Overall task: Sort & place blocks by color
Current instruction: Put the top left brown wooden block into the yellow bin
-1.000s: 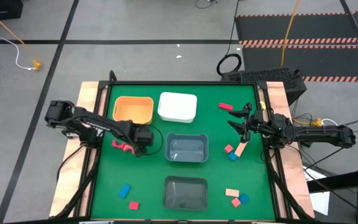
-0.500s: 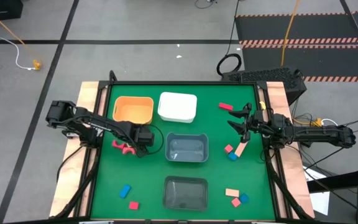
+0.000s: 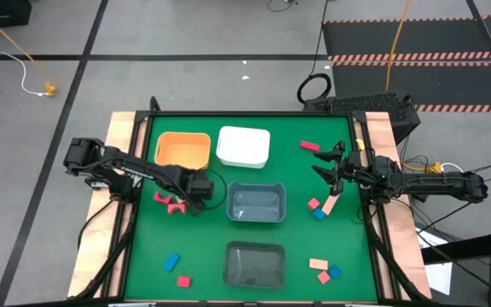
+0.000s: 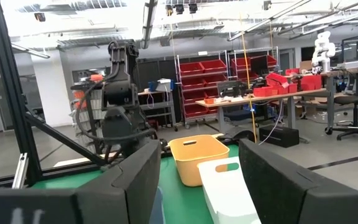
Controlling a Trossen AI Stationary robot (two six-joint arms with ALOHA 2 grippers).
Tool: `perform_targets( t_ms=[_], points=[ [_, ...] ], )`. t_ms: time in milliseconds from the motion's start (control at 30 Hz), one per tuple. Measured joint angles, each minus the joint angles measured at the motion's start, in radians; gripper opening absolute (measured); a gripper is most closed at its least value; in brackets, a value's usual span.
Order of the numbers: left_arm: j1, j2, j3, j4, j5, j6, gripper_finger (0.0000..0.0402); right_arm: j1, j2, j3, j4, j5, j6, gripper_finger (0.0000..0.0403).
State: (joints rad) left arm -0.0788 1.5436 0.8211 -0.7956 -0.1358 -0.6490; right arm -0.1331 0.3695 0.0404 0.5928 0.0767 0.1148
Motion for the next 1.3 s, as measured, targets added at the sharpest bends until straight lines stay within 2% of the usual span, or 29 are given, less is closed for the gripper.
perform_targets(
  t_ms=[333, 667, 767, 1167, 1300],
  points=[
    [0.0, 0.0, 0.166, -0.049, -0.057, 0.073, 0.0136, 0.0, 0.0, 0.0, 0.0, 0.0, 0.0, 0.021],
    [0.062, -0.01, 0.367, -0.2, -0.249, 0.278, 0.0137, 0.0, 0.0, 0.0, 0.0, 0.0, 0.0, 0.021],
    [0.111, -0.045, 0.379, -0.198, -0.284, 0.312, 0.0137, 0.0, 0.0, 0.0, 0.001, 0.0, 0.0, 0.021],
    [0.345, -0.228, 0.378, -0.19, -0.284, 0.395, 0.0137, 0.0, 0.0, 0.0, 0.0, 0.0, 0.0, 0.021],
    [0.399, -0.28, 0.323, -0.133, -0.271, 0.384, 0.0137, 0.0, 0.0, 0.0, 0.0, 0.0, 0.0, 0.021]
  ],
)
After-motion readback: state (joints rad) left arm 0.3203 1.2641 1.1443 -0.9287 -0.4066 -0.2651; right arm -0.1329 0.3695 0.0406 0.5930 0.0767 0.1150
